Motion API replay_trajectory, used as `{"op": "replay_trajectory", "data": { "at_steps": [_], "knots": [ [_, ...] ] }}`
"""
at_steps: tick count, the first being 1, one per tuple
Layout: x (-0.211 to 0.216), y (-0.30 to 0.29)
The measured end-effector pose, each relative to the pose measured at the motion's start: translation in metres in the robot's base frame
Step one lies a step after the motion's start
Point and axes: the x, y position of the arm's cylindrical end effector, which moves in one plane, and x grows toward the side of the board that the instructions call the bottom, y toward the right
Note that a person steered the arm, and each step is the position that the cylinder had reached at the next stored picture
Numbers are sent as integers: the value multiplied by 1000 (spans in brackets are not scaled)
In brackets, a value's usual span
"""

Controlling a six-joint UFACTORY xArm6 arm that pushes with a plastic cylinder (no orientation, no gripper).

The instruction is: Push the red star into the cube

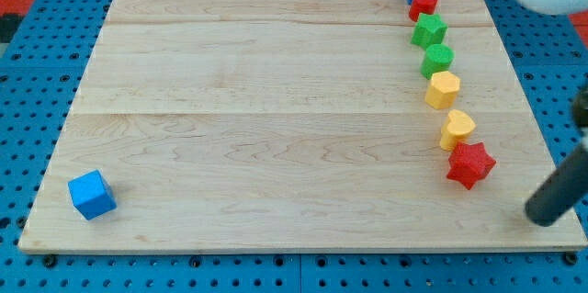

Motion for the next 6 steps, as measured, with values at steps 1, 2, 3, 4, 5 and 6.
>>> {"op": "replay_trajectory", "data": {
  "at_steps": [1, 2, 3, 4, 5, 6],
  "knots": [
    [-1, 11],
    [-14, 23],
    [-38, 4],
    [-70, -9],
    [-56, -129],
    [-47, -202]
  ]
}}
